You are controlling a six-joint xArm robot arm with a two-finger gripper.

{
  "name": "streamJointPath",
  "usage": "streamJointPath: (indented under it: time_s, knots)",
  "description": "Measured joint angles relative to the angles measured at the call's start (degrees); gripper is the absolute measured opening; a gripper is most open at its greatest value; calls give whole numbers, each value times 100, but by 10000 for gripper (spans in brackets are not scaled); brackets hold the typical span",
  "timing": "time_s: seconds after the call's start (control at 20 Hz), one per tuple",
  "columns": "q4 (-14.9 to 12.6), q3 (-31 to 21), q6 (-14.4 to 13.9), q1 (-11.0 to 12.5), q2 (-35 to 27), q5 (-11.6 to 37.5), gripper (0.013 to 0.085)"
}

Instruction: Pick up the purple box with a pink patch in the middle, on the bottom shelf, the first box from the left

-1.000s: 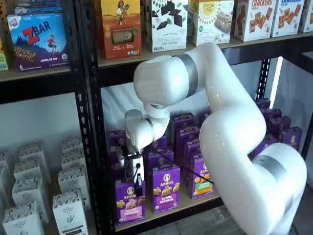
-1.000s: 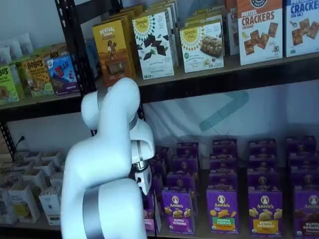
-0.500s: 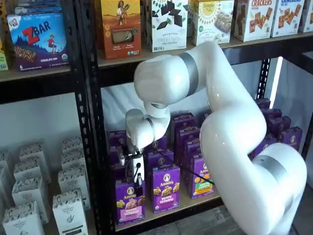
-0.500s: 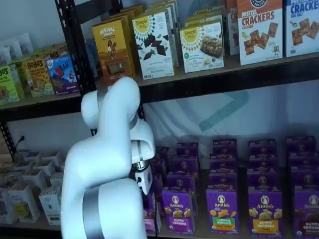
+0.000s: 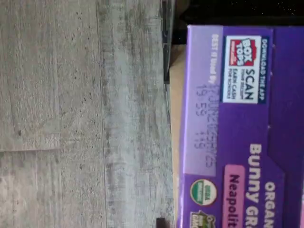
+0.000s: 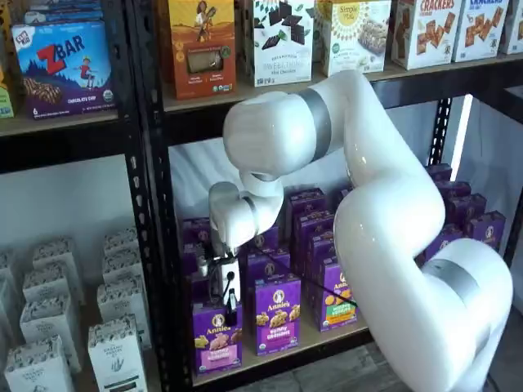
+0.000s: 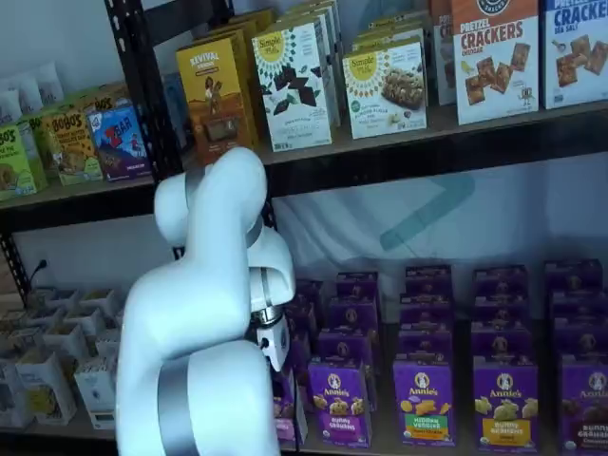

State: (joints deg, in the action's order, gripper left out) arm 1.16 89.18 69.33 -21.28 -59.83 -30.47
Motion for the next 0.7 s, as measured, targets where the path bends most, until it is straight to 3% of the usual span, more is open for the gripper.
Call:
streamJointPath:
  time_s: [0.3, 0.5, 0.7]
  knots:
    - [21, 30, 13, -5, -7, -29, 490]
    - [24, 5, 20, -3, 11, -19, 370]
    - [-3, -52, -1, 0, 48, 19, 370]
